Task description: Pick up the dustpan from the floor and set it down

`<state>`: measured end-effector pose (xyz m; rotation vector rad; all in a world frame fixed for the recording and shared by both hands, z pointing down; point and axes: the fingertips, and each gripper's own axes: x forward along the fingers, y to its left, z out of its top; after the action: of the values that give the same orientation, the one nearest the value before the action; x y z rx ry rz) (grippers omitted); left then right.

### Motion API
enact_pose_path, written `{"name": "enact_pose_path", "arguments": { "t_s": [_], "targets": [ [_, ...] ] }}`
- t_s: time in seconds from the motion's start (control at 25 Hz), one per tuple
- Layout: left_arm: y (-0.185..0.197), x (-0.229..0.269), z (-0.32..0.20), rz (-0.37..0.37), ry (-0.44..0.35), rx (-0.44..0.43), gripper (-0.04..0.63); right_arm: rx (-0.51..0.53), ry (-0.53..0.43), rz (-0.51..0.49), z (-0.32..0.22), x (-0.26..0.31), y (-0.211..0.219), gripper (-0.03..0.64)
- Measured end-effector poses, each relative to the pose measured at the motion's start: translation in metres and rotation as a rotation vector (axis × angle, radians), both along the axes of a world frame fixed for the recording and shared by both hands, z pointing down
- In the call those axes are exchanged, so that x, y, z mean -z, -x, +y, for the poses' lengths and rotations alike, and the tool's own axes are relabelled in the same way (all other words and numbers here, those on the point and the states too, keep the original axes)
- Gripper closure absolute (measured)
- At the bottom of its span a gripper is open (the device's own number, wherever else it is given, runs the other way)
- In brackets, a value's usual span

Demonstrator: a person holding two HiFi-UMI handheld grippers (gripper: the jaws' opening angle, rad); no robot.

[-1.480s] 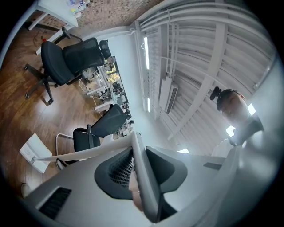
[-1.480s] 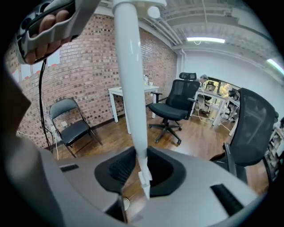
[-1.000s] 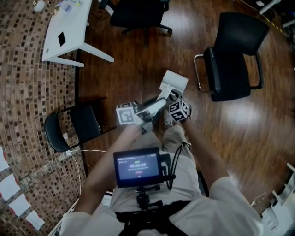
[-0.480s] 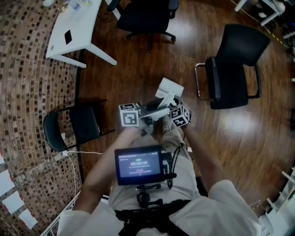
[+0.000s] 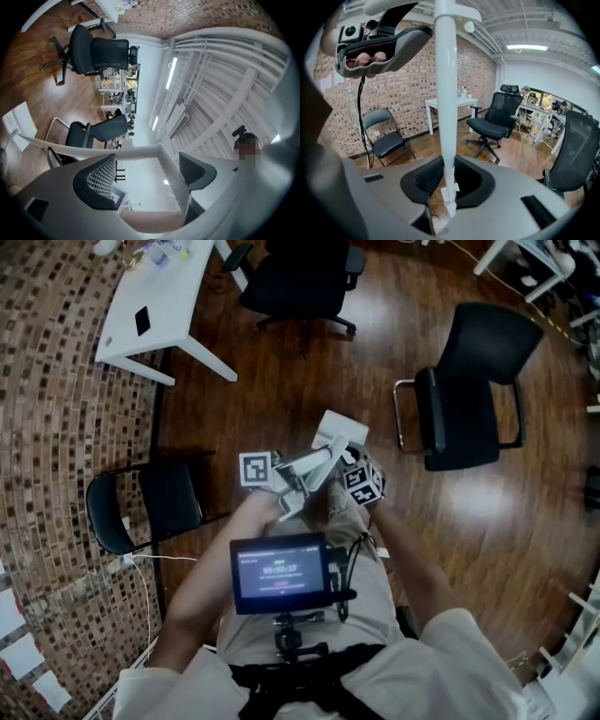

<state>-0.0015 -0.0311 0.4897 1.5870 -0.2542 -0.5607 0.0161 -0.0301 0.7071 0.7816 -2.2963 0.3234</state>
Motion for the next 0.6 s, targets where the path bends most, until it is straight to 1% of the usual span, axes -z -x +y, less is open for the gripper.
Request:
{"name": "enact_pose_path", "arguments": {
  "t_s": [0.08,0.28,0.36,0.4,0.52,0.6],
  "targets": [
    [0.002,-0.002,-0.002,0.013,0.029,-0.017,0.176,0.001,-0.004,-0.001,-0.002,0.002,0.001,0.522],
    [0.005,-0.004,-0.003,-0.009,0.061,-0.059,0.169,-0.022,-0.008,-0.007,-0.002,0.004,0.001,0.522],
    [0.007,-0.003,-0.005,-0.011,0.073,-0.057,0.169,-0.026,-0.012,-0.01,-0.001,0.006,0.001,0.522],
    [0.011,-0.002,-0.007,-0.008,0.075,-0.04,0.169,-0.026,-0.013,-0.011,-0.001,0.008,0.001,0.522],
    [0.031,0.001,-0.017,0.028,0.069,0.049,0.169,-0.026,-0.023,-0.024,-0.002,0.02,0.005,0.522],
    [0.045,-0.001,-0.019,0.021,0.06,0.086,0.17,-0.021,-0.028,-0.031,-0.003,0.026,0.008,0.522]
  ]
}}
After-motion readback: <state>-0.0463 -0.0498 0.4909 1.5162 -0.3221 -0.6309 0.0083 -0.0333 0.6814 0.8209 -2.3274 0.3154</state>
